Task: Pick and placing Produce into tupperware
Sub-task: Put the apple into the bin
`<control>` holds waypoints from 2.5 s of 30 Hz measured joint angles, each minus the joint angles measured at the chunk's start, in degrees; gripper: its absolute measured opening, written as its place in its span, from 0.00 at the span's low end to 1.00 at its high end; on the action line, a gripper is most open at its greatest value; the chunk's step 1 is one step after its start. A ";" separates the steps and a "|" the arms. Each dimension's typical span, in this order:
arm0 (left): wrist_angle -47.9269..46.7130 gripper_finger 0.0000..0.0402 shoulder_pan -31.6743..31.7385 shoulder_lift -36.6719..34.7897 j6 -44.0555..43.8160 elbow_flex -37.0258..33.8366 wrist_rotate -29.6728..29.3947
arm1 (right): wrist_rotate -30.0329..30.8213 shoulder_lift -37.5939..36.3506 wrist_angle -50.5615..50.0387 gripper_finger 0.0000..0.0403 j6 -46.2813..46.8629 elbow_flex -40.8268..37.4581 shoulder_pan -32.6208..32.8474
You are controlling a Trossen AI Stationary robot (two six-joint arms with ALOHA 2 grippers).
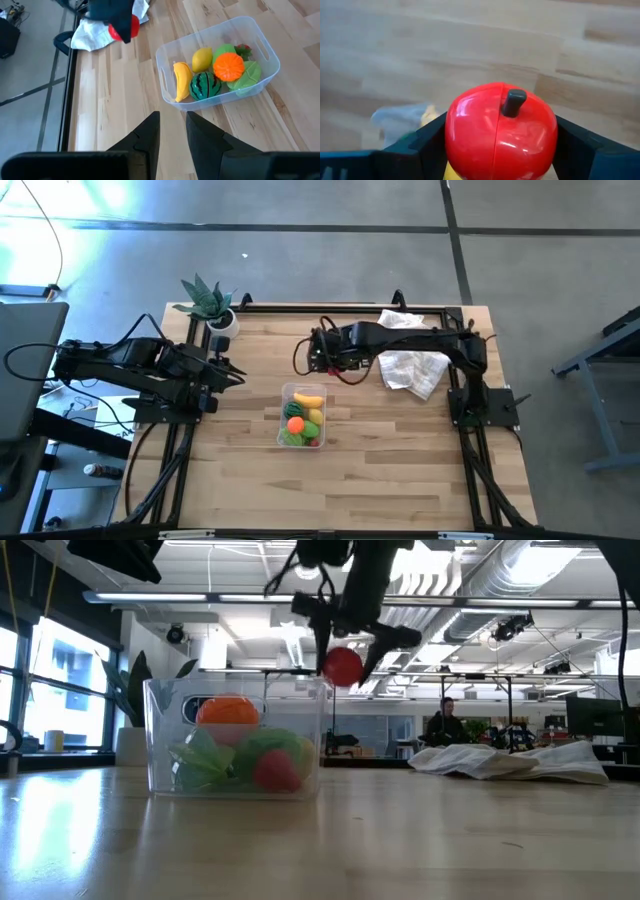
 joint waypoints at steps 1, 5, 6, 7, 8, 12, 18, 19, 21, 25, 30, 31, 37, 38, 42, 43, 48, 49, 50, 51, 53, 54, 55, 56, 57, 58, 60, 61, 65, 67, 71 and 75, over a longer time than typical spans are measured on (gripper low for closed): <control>0.00 0.21 0.02 -0.02 -0.01 -0.01 0.01 | 0.21 -0.42 0.72 0.65 -2.29 0.00 0.50; 0.02 0.21 0.00 -0.02 0.00 0.01 0.02 | 0.22 -2.11 3.51 0.65 -13.25 0.00 2.83; -0.02 0.21 0.00 0.00 0.00 -0.01 0.00 | 0.23 -2.32 4.04 0.65 -16.03 0.00 3.38; 0.00 0.21 -0.01 -0.02 -0.02 -0.01 0.02 | 0.13 -2.50 4.91 0.65 -19.04 0.01 4.03; 0.02 0.21 -0.01 -0.02 0.00 -0.01 0.02 | -0.23 -2.73 5.62 0.65 -22.37 0.00 4.62; -0.02 0.21 0.00 0.00 0.00 -0.01 0.01 | -2.43 -3.25 7.32 0.65 -36.18 0.02 7.02; 0.00 0.21 0.01 -0.02 -0.02 0.01 0.02 | -8.09 -3.31 7.94 0.65 -48.01 0.00 9.94; 0.00 0.21 0.02 0.00 0.00 -0.01 0.02 | -8.46 -3.31 8.01 0.65 -49.32 0.02 10.38; 0.00 0.21 0.00 -0.02 -0.01 0.00 0.02 | -8.77 -3.31 8.72 0.64 -52.03 0.00 11.10; 0.00 0.21 0.01 0.00 0.00 -0.01 0.01 | -5.72 -3.31 11.10 0.64 -56.42 0.00 12.13; 0.00 0.21 -0.01 -0.02 -0.02 -0.01 0.01 | -4.31 -1.36 13.18 0.64 -58.81 0.11 12.16; 0.00 0.21 0.01 -0.02 0.00 0.00 0.00 | -4.65 -0.59 13.63 0.64 -58.86 0.11 12.00; 0.02 0.21 0.01 -0.02 0.00 0.00 0.02 | -5.97 2.62 15.58 0.64 -59.90 0.07 11.88; 0.00 0.21 0.01 -0.02 0.00 -0.01 0.00 | -6.11 3.20 15.95 0.64 -59.96 0.07 11.80; 0.00 0.21 0.00 -0.01 0.00 0.01 0.00 | -7.74 5.18 17.28 0.64 -59.91 0.07 11.38; 0.00 0.21 0.00 0.00 -0.01 0.00 0.02 | -7.96 5.77 17.40 0.64 -59.90 0.07 11.35; 0.02 0.21 -0.01 -0.02 -0.02 0.01 0.02 | -8.33 8.01 18.60 0.64 -59.76 0.02 11.21; 0.00 0.21 0.00 0.00 0.00 0.00 0.02 | -8.33 8.40 18.65 0.64 -59.57 0.02 11.13; 0.01 0.21 0.00 -0.01 -0.01 0.01 0.01 | -8.34 8.79 18.90 0.64 -59.28 0.02 11.05; 0.01 0.21 -0.01 -0.02 -0.01 0.02 0.01 | -8.36 9.18 18.93 0.64 -59.13 0.02 10.90; 0.02 0.21 -0.01 -0.01 -0.02 0.01 0.02 | -8.50 10.06 18.98 0.64 -58.72 0.02 10.67; 0.01 0.21 -0.01 -0.02 0.00 0.01 0.00 | -8.58 10.38 18.83 0.64 -58.38 0.00 10.49; 0.00 0.21 -0.01 -0.02 0.00 0.01 0.02 | -8.72 10.66 18.95 0.64 -58.26 0.00 10.37; 0.02 0.21 -0.01 -0.02 0.00 0.01 0.02 | -8.85 10.75 18.94 0.64 -58.08 0.00 10.28; 0.00 0.21 -0.01 -0.02 0.00 0.01 0.00 | -8.89 10.83 18.74 0.64 -58.05 0.00 10.12; 0.01 0.21 0.01 -0.02 -0.02 -0.01 0.01 | -8.89 11.02 18.91 0.64 -58.03 0.00 9.99; 0.02 0.21 0.00 0.00 0.00 0.00 0.00 | -8.88 11.33 18.83 0.64 -57.69 0.00 9.84; 0.00 0.21 -0.01 -0.02 0.00 0.02 0.02 | -8.92 11.38 18.51 0.64 -57.34 0.00 9.76; 0.01 0.21 -0.01 -0.02 -0.01 0.01 0.01 | -9.05 11.88 18.37 0.64 -56.12 0.02 9.28; 0.02 0.21 -0.01 -0.02 0.00 -0.01 0.00 | -9.06 12.45 18.44 0.64 -55.72 0.00 9.25; 0.00 0.21 -0.01 -0.01 0.00 0.01 0.01 | -9.01 12.70 18.45 0.64 -55.33 0.01 9.18; 0.00 0.21 0.01 -0.02 -0.01 0.01 0.01 | -9.10 13.02 18.35 0.64 -55.31 0.00 9.16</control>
